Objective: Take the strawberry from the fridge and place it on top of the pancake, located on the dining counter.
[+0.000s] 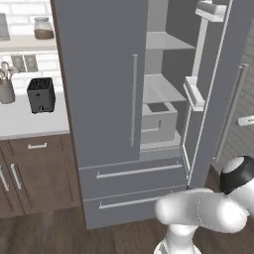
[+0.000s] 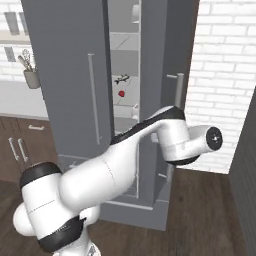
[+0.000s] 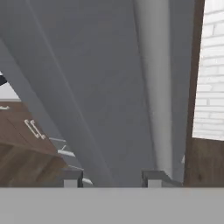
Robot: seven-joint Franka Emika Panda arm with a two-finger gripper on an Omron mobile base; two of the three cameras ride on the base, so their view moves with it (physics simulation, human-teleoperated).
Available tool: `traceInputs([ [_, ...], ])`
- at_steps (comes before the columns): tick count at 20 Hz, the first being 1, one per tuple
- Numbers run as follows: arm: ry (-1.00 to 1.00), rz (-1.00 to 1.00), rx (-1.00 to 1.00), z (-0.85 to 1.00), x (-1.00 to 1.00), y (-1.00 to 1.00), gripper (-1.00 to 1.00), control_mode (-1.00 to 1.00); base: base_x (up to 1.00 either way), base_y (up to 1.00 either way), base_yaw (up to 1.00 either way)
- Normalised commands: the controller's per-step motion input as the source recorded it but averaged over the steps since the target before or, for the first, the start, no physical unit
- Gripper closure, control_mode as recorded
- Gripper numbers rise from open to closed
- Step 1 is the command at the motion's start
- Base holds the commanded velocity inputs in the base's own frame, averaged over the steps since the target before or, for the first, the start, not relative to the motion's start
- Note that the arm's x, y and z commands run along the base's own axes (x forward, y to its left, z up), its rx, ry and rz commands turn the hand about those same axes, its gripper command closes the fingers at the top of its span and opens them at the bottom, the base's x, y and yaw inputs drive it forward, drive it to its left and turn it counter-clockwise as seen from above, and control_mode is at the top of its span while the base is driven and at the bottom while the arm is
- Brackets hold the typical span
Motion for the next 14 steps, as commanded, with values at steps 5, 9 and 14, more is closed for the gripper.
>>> traceInputs([
  [5, -0.23, -0.01, 0.0, -0.07, -1.0, 0.32, -1.0, -1.0, 0.0, 0.0, 0.0],
  [9, -0.04, -0.11, -0.29, 0.43, -0.73, 0.88, -1.0, -1.0, 0.0, 0.0, 0.0],
  [14, 0.09, -0.14, -0.52, 0.36, -0.16, 1.0, -1.0, -1.0, 0.0, 0.0, 0.0],
])
